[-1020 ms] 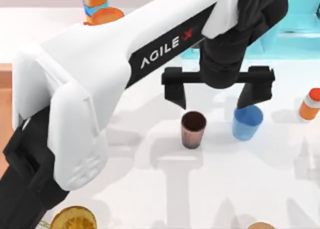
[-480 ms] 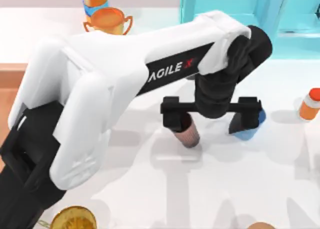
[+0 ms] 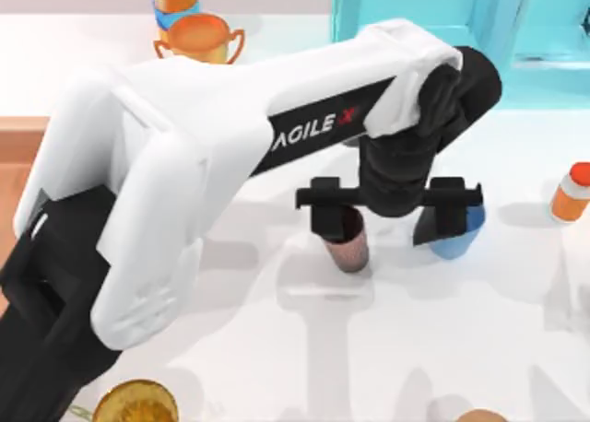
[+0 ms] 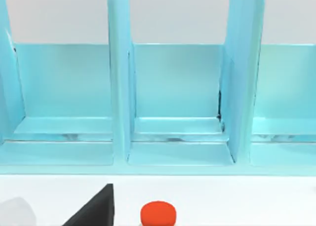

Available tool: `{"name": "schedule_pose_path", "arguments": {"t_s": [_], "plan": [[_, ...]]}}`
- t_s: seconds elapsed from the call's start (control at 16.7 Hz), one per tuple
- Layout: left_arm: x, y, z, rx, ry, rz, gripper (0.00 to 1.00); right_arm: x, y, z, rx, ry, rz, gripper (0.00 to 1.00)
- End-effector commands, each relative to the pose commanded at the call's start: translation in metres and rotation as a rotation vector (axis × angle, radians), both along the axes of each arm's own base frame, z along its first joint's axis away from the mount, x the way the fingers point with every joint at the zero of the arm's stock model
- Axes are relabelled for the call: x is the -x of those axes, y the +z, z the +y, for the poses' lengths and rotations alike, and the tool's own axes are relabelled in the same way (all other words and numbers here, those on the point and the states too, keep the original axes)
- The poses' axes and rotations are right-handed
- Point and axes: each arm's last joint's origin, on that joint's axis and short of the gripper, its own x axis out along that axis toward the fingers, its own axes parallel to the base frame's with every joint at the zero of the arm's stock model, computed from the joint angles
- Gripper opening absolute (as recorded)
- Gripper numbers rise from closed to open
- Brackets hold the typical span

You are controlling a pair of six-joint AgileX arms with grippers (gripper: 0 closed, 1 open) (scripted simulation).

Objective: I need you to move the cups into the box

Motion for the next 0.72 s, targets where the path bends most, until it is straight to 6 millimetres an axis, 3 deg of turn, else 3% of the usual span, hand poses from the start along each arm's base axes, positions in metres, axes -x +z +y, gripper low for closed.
{"name": "schedule_pose_path", "arguments": {"t_s": [0.48, 0.72], "plan": [[0.0, 0.0, 0.0, 0.0, 0.0, 0.0, 0.02, 0.0, 0.0, 0.0, 0.0, 0.0, 0.0, 1.0], [0.0, 0.0, 0.0, 0.0, 0.0, 0.0, 0.0, 0.0, 0.0, 0.0, 0.0, 0.0, 0.0, 1.0]]}}
